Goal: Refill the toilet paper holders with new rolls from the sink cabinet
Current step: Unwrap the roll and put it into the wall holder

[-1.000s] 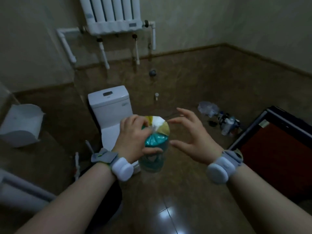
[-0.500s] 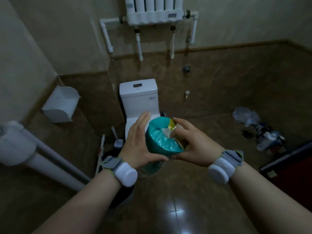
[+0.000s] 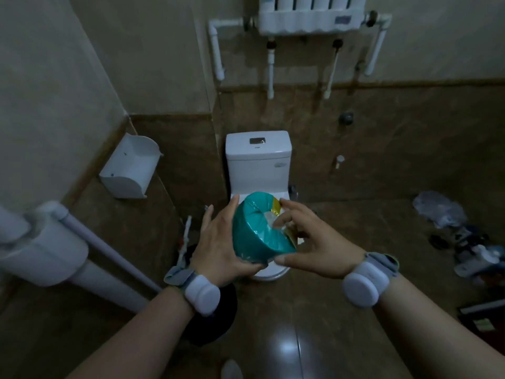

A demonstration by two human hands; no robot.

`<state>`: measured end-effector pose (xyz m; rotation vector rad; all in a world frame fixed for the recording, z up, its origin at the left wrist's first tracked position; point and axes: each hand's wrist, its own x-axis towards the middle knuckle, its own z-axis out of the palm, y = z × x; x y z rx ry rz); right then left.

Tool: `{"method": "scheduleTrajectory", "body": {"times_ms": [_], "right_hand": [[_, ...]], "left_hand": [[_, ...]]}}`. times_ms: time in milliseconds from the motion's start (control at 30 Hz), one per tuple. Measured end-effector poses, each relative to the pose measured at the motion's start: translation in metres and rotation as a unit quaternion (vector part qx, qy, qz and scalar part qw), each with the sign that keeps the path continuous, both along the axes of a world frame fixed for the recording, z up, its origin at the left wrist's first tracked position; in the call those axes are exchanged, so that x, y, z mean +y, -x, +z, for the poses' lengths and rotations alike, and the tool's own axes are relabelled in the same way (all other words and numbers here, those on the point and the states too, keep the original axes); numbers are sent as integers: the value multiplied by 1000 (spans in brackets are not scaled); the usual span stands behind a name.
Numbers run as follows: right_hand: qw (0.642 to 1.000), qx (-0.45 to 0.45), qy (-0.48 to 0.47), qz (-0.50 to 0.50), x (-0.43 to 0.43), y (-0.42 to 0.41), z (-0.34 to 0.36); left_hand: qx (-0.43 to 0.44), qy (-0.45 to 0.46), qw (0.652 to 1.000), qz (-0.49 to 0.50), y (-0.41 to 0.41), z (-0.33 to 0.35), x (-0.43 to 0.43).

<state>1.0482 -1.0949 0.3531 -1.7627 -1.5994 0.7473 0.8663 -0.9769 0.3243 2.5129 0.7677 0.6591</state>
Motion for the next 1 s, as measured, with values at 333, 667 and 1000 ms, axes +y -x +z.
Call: {"method": "scheduleTrajectory", "body": {"times_ms": [333,667,1000], "right_hand": [[983,-75,103,-132,129,4,3],[985,-158,19,-62,180,-16,8],[983,177,-23,-43,198,-87,24]], "left_hand": [[54,-142,988,-27,8,-16,102],[79,-118,987,71,-9,-20,123],[89,-102,972,193,-33,-6,115]]}}
